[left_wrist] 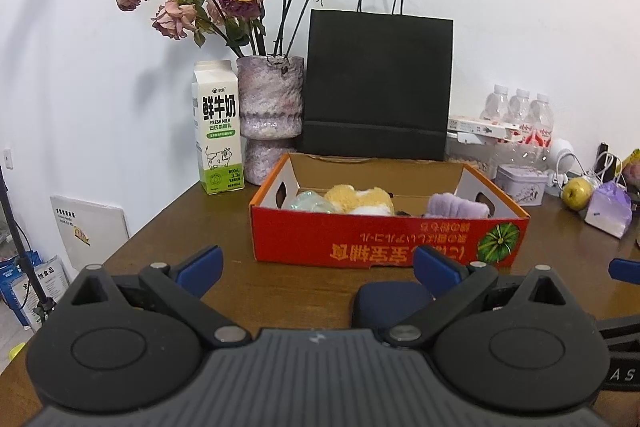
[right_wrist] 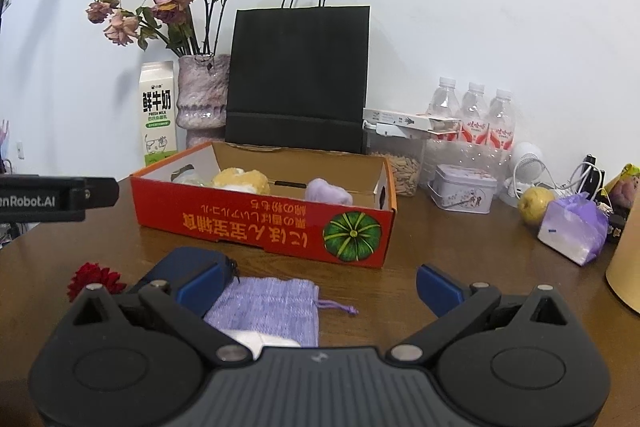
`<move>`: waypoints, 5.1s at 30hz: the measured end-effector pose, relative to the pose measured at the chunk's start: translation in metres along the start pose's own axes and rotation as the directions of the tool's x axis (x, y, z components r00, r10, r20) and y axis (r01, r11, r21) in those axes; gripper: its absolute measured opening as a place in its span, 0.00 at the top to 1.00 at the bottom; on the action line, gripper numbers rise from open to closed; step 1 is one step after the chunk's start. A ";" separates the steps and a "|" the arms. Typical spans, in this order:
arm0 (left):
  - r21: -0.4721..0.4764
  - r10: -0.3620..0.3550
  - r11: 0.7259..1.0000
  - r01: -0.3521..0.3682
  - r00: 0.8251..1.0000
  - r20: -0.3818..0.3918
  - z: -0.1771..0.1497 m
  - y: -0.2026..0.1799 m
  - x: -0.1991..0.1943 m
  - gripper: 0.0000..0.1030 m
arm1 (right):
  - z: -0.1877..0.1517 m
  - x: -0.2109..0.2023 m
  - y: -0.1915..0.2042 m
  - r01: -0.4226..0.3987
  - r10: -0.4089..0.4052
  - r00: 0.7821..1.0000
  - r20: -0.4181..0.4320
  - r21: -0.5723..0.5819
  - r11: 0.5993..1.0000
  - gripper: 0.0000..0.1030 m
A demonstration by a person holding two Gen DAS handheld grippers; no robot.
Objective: Organize objects
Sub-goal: 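Withdraw both tools from the box back toward the table items, then grasp the white bottle cap with the right gripper, then grasp the yellow soap bar with the left gripper while the right gripper holds the cap, then carry the soap bar and bottle cap over the red box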
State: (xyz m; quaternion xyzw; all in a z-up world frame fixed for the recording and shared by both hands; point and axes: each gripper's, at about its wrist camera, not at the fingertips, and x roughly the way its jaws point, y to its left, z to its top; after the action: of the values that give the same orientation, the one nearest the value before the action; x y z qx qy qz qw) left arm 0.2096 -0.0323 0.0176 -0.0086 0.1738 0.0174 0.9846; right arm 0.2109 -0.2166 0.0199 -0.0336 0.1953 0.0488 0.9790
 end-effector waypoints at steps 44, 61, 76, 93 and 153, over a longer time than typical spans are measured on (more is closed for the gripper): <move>0.007 0.005 1.000 -0.004 0.988 -0.151 -0.058 -0.002 -0.025 0.00 | -0.054 0.003 -0.075 0.052 -0.035 0.965 -0.259 0.060 0.997 0.25; -0.006 0.005 1.000 -0.006 0.987 -0.163 -0.061 0.001 -0.022 0.00 | -0.048 -0.025 -0.063 0.059 -0.056 0.996 -0.072 0.042 0.997 0.62; 0.018 -0.001 1.000 0.005 0.982 -0.191 -0.066 -0.006 -0.023 0.00 | -0.055 -0.054 -0.042 0.046 -0.045 0.999 -0.022 0.031 0.998 0.62; 0.028 -0.017 0.999 0.027 0.949 -0.314 -0.077 -0.043 -0.012 0.00 | -0.056 -0.064 -0.034 0.035 -0.035 0.999 0.027 -0.019 0.999 0.62; -0.041 -0.111 0.993 0.108 0.991 -0.074 0.002 -0.032 -0.008 0.80 | 0.006 -0.028 0.010 -0.078 0.076 0.993 0.091 0.023 0.997 0.62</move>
State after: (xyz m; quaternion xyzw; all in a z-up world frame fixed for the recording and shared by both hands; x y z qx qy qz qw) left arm 0.2042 -0.0642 0.0228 -0.0369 0.2101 -0.0339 0.9764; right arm 0.1868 -0.2086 0.0361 -0.0110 0.1529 0.0855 0.9845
